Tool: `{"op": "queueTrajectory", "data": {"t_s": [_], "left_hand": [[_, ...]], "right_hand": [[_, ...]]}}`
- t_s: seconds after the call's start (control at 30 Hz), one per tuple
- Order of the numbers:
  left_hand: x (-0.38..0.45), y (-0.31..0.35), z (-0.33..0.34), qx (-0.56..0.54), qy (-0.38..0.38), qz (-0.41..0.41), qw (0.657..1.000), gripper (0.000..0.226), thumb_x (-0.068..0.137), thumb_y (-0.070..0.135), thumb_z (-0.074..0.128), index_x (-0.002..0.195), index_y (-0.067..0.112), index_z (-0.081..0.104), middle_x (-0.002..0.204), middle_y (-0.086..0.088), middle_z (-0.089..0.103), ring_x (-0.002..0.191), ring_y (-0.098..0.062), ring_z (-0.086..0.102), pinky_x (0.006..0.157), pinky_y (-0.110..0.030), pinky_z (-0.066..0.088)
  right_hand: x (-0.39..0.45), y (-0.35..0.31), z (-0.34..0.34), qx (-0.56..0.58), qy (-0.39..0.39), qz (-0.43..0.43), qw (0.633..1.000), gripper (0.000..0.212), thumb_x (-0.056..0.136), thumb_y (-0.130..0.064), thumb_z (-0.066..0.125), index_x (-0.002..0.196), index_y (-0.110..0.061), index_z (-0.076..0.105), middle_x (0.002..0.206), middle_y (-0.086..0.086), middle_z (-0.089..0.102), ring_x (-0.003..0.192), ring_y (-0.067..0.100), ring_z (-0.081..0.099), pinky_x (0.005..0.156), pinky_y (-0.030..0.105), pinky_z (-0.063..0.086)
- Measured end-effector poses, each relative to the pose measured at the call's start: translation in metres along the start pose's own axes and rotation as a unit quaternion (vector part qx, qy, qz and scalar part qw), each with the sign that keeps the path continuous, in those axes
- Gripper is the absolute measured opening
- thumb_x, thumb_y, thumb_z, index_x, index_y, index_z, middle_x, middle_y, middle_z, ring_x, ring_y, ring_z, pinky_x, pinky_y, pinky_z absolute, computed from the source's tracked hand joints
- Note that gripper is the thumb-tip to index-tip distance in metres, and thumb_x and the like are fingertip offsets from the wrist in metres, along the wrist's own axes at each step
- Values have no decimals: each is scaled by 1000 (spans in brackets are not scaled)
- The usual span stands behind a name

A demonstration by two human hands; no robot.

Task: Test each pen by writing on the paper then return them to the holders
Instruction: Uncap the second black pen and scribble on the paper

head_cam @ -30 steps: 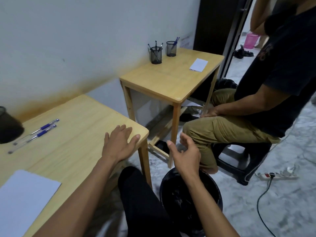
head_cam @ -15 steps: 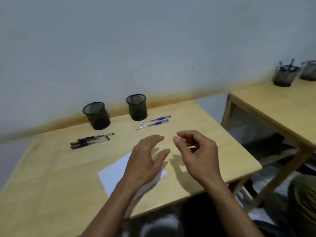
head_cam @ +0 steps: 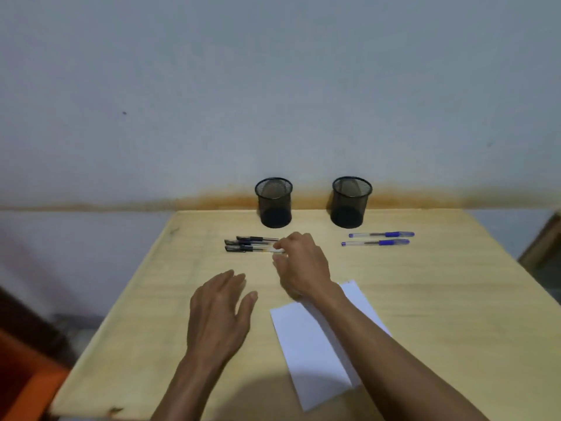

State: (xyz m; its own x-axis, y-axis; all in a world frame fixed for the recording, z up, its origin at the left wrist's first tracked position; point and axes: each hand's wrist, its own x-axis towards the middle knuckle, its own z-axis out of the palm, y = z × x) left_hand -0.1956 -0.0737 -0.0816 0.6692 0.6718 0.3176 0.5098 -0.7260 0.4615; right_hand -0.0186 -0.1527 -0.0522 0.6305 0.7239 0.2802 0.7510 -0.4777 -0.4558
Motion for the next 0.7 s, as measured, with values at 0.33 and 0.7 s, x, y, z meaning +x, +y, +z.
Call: {"op": "queueTrajectory", "data": {"t_s": [0.33,0.7], "left_hand": [[-1,-10,10,52,-21,-2,998,49,92,56,44,121,25,68,137,1,59,133,-20,47,113,-48,33],[1,9,-16,-9,108,32,994,51,93,24,64,142,22,50,148,-3,47,134,-22,42,106,-42,38]], "right_hand": [[14,7,21,-114,-4,-24,993,28,103,-37,49,118,-20,64,117,2,63,108,24,51,82,38,44],[-28,-6,-32,99,1,-35,995,15,99,-33,59,95,-20,65,89,-5,68,91,18,52,75,37,43]]}}
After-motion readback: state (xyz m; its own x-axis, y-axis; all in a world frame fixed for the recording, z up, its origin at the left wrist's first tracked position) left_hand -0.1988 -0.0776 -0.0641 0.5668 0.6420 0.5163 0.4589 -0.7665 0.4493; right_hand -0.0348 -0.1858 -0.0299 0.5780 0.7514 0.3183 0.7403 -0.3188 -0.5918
